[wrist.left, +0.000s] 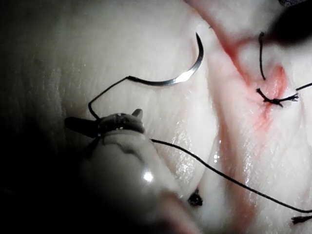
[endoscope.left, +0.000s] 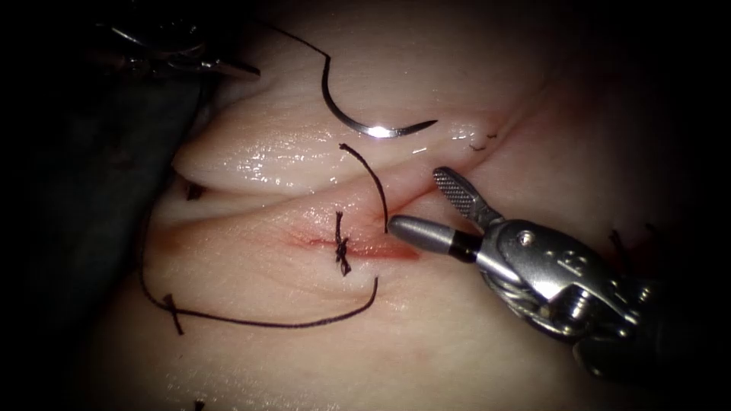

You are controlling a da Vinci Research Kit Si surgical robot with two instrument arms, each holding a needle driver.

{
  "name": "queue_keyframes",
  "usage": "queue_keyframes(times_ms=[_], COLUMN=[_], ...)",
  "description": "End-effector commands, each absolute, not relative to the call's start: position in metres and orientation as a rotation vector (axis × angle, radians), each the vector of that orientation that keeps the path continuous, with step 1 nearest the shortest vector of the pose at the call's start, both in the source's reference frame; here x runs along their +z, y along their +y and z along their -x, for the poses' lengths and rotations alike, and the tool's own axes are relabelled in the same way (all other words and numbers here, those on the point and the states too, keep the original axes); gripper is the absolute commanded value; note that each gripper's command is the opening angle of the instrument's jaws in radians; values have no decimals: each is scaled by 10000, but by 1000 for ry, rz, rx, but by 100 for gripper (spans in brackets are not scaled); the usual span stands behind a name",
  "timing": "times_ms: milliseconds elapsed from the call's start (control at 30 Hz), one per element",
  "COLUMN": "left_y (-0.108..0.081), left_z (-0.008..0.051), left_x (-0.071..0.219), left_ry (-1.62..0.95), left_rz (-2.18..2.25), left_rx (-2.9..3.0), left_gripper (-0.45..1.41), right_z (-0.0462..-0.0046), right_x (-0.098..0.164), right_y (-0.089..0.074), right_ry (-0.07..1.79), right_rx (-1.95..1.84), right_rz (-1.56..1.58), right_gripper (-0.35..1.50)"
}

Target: Wound Closure

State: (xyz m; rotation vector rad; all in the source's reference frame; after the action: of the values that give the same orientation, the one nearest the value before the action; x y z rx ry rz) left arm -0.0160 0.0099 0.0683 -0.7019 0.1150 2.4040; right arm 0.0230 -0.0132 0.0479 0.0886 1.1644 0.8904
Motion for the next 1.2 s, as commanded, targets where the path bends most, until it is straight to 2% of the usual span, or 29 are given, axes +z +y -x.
queue_keyframes(times_ms=[33, 100, 167, 200, 233, 267, 300, 467, 700, 833, 1200], left_y=[101, 102, 100, 100, 99, 97, 96, 87, 75, 60, 53], left_z=[165, 163, 160, 158, 157, 155, 154, 152, 149, 146, 144], left_x=[690, 690, 691, 691, 691, 691, 691, 681, 648, 620, 512], left_ry=[114, 97, 66, 50, 41, 10, -6, -90, 80, 133, 242], left_rz=[672, 621, 575, 556, 540, 539, 542, 604, 870, 1022, 1377], left_rx=[2425, 2411, 2377, 2360, 2347, 2356, 2361, 2319, 2257, 2164, 1886], left_gripper=[104, 101, 83, 66, 32, -17, -43, -45, -45, -45, -45], right_z=[-237, -237, -237, -237, -237, -237, -237, -238, -238, -238, -237], right_x=[484, 484, 484, 484, 484, 484, 484, 484, 483, 481, 459], right_y=[-135, -135, -136, -136, -136, -136, -137, -137, -138, -140, -148], right_ry=[1166, 1166, 1164, 1162, 1163, 1163, 1163, 1163, 1159, 1160, 1184], right_rx=[890, 890, 888, 887, 887, 887, 886, 887, 884, 883, 836], right_rz=[-90, -90, -92, -94, -94, -94, -94, -93, -97, -99, -177], right_gripper=[138, 138, 138, 136, 134, 134, 133, 129, 124, 131, 96])
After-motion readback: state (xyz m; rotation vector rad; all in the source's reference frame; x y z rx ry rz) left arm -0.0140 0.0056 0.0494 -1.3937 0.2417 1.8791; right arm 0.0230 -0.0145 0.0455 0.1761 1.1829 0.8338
